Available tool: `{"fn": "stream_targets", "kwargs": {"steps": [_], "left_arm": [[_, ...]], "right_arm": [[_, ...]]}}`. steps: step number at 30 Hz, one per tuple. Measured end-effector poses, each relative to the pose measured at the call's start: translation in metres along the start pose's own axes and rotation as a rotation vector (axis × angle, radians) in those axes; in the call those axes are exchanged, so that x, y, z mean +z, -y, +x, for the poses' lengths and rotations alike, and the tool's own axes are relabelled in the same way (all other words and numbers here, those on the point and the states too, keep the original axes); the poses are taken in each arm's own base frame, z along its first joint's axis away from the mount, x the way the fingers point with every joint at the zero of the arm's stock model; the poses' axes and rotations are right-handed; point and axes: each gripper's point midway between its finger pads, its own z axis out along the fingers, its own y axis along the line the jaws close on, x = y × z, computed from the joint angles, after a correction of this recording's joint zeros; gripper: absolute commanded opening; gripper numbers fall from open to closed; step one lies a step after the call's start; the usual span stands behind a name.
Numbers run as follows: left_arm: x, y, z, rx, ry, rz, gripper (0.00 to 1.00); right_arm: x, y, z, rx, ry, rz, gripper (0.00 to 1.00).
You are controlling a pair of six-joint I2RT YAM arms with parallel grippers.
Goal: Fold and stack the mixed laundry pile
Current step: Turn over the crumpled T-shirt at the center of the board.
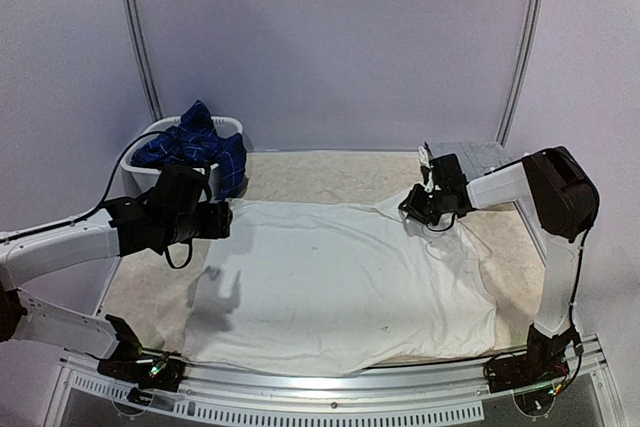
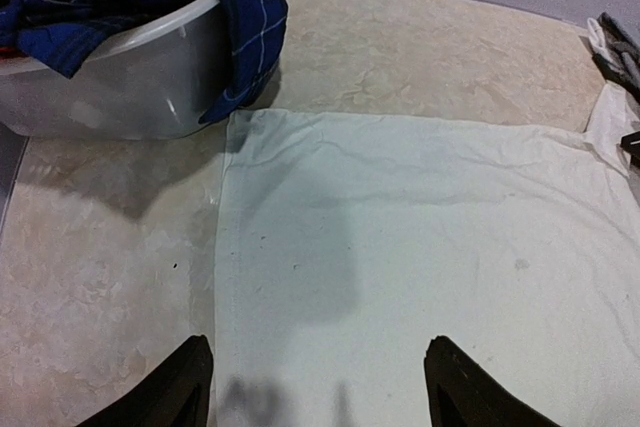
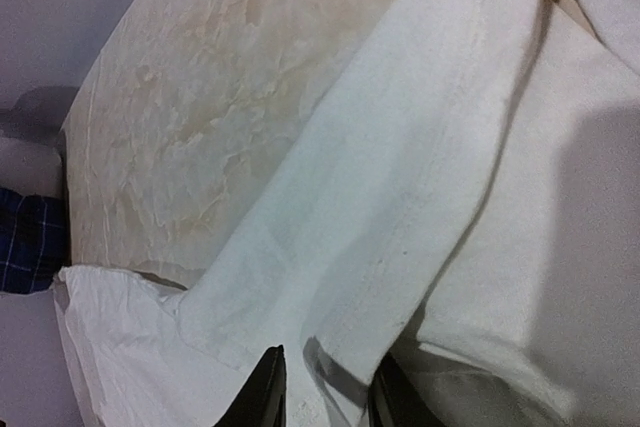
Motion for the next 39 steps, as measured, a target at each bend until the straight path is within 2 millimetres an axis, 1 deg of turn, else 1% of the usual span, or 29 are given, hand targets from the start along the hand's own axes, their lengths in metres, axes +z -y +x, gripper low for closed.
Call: {"fn": "stream_targets", "kwargs": {"steps": [4, 6, 8, 13, 19, 21, 25, 29, 30, 33, 37, 39], "left_arm": [[0.0, 0.0, 0.0, 0.0, 0.001, -0.001, 0.74], [0.0, 0.0, 0.0, 0.0, 0.001, -0.001, 0.74], [0.0, 0.0, 0.0, 0.0, 0.001, -0.001, 0.74], [0.0, 0.0, -0.001, 0.0, 0.003, -0.002, 0.73], [0.001, -0.001, 0.0, 0.004, 0.003, -0.006, 0.74], [0.001, -0.001, -0.001, 0.005, 0.004, -0.008, 0.73], [0.001, -0.001, -0.001, 0.008, 0.004, -0.011, 0.74], [0.001, -0.001, -0.001, 0.008, 0.004, -0.01, 0.73], [0.001, -0.001, -0.001, 0.008, 0.004, -0.01, 0.74], [0.001, -0.001, 0.0, 0.008, 0.004, -0.011, 0.74], [0.003, -0.001, 0.001, 0.011, -0.002, -0.013, 0.73], [0.004, -0.001, 0.003, 0.014, -0.008, -0.016, 0.73]], "right_arm": [[-0.001, -0.006, -0.005, -0.001, 0.007, -0.011, 0.24], [-0.001, -0.007, -0.005, -0.002, 0.006, -0.012, 0.16], [-0.001, -0.008, -0.006, -0.007, 0.004, -0.011, 0.02], [-0.002, -0.013, -0.009, -0.021, 0.001, -0.018, 0.01], [-0.001, -0.032, -0.023, -0.032, 0.012, -0.051, 0.01], [0.0, -0.039, -0.03, -0.039, 0.019, -0.056, 0.01], [0.004, -0.06, -0.051, -0.062, 0.042, -0.078, 0.01], [0.015, -0.079, -0.073, -0.081, 0.071, -0.11, 0.01], [0.019, -0.081, -0.077, -0.084, 0.074, -0.112, 0.04], [0.034, -0.079, -0.084, -0.079, 0.071, -0.105, 0.22], [0.053, -0.071, -0.088, -0.064, 0.05, -0.106, 0.42], [0.058, -0.072, -0.092, -0.064, 0.041, -0.117, 0.46]]}}
